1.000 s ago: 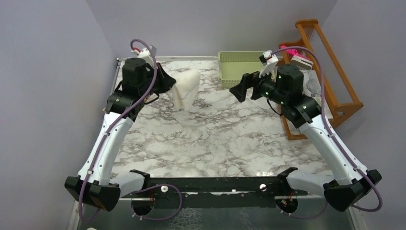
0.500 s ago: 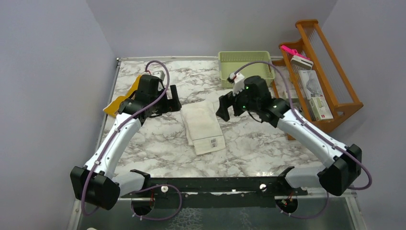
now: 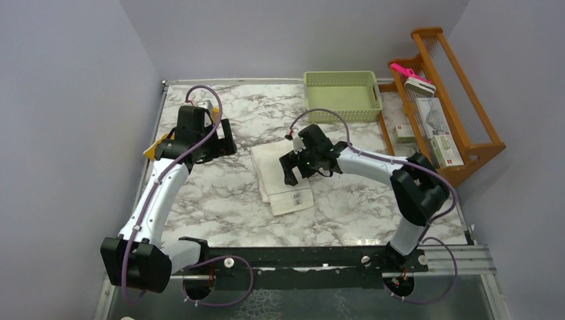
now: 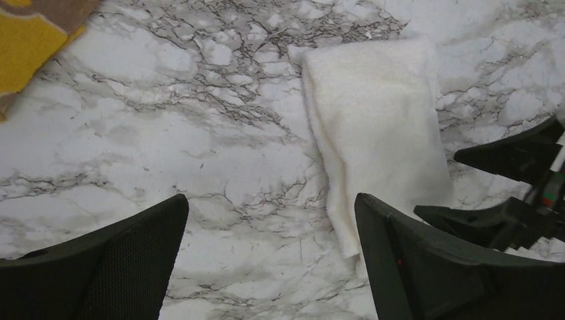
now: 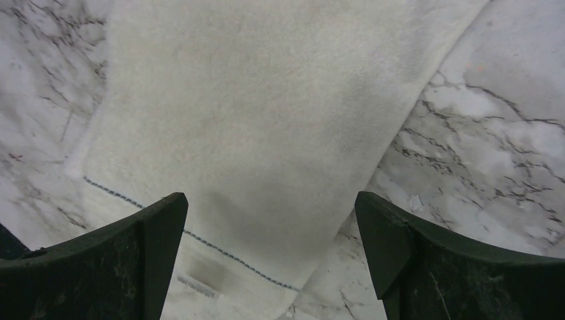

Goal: Roll the towels
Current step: Pick up the towel at the center of the board, then place the towel at the center of the board.

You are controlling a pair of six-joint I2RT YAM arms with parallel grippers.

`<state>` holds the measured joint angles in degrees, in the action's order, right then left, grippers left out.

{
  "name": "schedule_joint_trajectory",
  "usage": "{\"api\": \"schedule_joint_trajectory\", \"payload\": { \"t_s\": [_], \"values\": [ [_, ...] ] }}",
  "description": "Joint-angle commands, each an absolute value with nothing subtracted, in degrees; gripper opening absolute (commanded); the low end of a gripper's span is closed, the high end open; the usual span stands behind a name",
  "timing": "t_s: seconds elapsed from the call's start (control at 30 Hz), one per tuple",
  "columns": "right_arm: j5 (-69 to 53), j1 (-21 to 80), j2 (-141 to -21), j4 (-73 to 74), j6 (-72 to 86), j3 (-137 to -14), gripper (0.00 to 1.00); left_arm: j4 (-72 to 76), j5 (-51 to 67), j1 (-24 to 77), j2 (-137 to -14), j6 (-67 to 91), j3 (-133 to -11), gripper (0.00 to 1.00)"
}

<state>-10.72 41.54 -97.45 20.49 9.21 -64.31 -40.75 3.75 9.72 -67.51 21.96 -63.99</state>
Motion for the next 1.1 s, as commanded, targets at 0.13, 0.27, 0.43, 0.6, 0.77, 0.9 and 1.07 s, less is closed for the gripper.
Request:
{"api": "schedule_joint_trajectory", "payload": {
  "t_s": [0.13, 0.27, 0.43, 0.6, 0.77, 0.9, 1.07],
  "values": [
    [-12.2, 43.9, -107.1, 15.6, 10.0, -68.9, 0.33, -41.3, 7.6, 9.2, -63.7, 23.3, -59.2, 0.99],
    [-8.0, 43.9, -102.8, 19.9, 9.7, -71.5, 0.01, -40.2, 10.5, 9.2, -63.5, 25.0, -56.7, 0.99],
    [-2.8, 43.8, -91.4, 28.0, 6.1, -82.7, 0.01, -37.3, 13.1, 10.8, -63.3, 27.6, -51.3, 0.99],
    [-5.2, 42.9, -87.8, 33.6, 5.2, -91.8, 0.01, -36.4, 12.4, 11.2, -63.5, 27.1, -51.0, 0.99],
    [-12.9, 42.8, -89.0, 34.9, 8.1, -96.1, 0.01, -37.1, 10.4, 11.1, -63.7, 25.1, -53.1, 0.99],
    [-14.2, 43.1, -91.6, 36.5, 8.6, -100.0, 0.01, -39.4, 4.8, 10.9, -63.4, 21.5, -56.5, 0.99],
    [-12.4, 42.8, -87.3, 33.3, 9.7, -91.9, 0.01, -42.0, 2.0, 8.5, -62.4, 18.6, -59.6, 0.99]
  ]
}}
